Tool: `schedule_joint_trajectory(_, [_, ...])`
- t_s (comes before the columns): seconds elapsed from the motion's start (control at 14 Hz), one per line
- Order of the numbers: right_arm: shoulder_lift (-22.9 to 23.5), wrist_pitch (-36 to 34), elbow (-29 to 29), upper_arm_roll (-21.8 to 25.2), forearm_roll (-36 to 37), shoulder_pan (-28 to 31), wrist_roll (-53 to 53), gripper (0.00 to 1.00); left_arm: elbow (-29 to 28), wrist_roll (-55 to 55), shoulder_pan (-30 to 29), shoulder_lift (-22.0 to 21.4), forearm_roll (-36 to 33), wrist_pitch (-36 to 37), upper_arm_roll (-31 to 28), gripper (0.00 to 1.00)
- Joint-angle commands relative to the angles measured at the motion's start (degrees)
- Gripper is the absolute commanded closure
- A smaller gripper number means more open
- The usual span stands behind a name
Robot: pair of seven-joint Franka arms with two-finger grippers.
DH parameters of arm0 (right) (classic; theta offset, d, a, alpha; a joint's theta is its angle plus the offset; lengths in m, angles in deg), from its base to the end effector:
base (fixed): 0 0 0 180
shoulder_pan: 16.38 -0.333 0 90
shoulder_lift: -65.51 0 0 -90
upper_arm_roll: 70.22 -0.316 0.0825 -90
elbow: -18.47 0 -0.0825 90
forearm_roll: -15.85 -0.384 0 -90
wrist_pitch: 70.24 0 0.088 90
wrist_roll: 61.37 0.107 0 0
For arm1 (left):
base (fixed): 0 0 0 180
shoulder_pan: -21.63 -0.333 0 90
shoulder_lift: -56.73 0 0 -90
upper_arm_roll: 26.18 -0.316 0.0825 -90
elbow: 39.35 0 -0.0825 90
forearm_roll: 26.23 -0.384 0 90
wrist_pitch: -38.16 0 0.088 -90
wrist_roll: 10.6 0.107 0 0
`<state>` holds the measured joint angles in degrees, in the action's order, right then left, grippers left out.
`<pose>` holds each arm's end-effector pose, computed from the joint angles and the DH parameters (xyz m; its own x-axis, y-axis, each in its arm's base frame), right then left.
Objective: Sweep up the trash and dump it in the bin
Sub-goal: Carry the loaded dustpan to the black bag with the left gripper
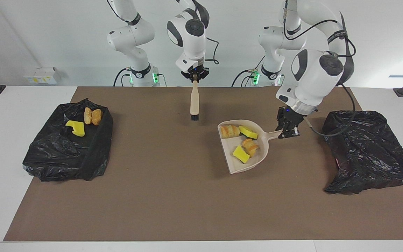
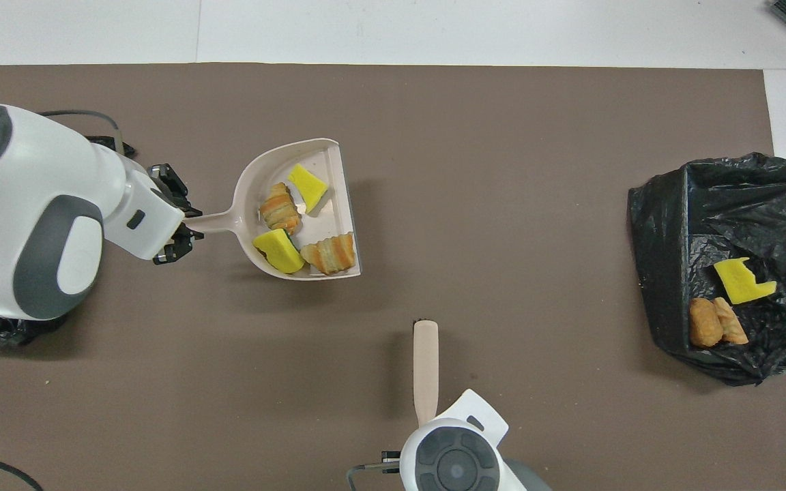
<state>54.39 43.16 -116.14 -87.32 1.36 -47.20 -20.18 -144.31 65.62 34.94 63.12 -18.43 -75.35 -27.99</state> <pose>0.2927 0.3493 0.3920 0.9702 -0.0157 -0.2417 -0.0139 -0.9999 0.0092 0.5832 -0.1280 0.4718 0.0904 -0.9877 0.1276 -0.9958 -0.0917 -0.0042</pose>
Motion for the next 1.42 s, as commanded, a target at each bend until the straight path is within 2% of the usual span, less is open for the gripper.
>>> schedule_joint_trajectory(0.0, [4.2, 4.8, 0.4, 0.3, -0.7, -1.2, 1.4, 1.00, 4.8, 4.5, -4.8, 1.3, 1.6, 3.6, 0.5, 1.00])
schedule_joint_trajectory(0.21, [8.4, 10.8, 0.0, 0.3, 1.5, -2.0, 2.0, 1.00, 8.2, 10.2, -10.4, 2.2, 1.1, 6.5, 0.4, 1.00])
schedule_joint_trajectory(0.36, [8.7, 11.0, -0.7, 0.3, 4.6, -3.2, 2.1, 1.00, 12.0, 13.5, -13.0, 4.3, 0.7, 9.0, 0.1, 1.00])
schedule_joint_trajectory(0.5, [8.9, 13.0, -2.2, 0.3, 4.7, -3.3, 2.1, 0.97, 12.5, 18.8, -17.7, 4.7, 0.7, 9.9, 0.1, 1.00])
schedule_joint_trajectory(0.57, [9.0, 13.8, -2.4, 0.3, 4.7, -3.4, 2.0, 0.53, 12.5, 21.3, -19.9, 4.8, 0.7, 9.9, 0.1, 1.00])
schedule_joint_trajectory(0.71, [9.5, 13.8, -2.0, 0.3, 4.7, -3.4, 2.1, 0.13, 12.9, 26.4, -23.9, 4.9, -0.4, 9.8, -0.1, 1.00])
schedule_joint_trajectory(0.78, [9.8, 13.9, -1.5, 0.3, 5.0, -3.5, 2.1, 0.00, 13.6, 27.6, -26.1, 4.9, -0.9, 9.9, -0.1, 1.00])
schedule_joint_trajectory(1.07, [11.2, 13.7, 3.9, 1.1, 7.4, -1.7, 1.5, 0.00, 17.2, 27.8, -32.6, 6.7, -5.4, 10.0, -0.2, 1.00])
schedule_joint_trajectory(1.21, [10.8, 12.5, 8.6, 0.9, 11.6, 5.5, 0.6, 0.00, 21.4, 29.8, -35.2, 8.9, -8.0, 10.2, -0.2, 1.00])
schedule_joint_trajectory(1.35, [10.8, 12.4, 11.5, 1.1, 13.2, 8.7, -1.1, 0.00, 22.1, 30.0, -36.3, 9.3, -11.8, 9.6, -0.3, 1.00])
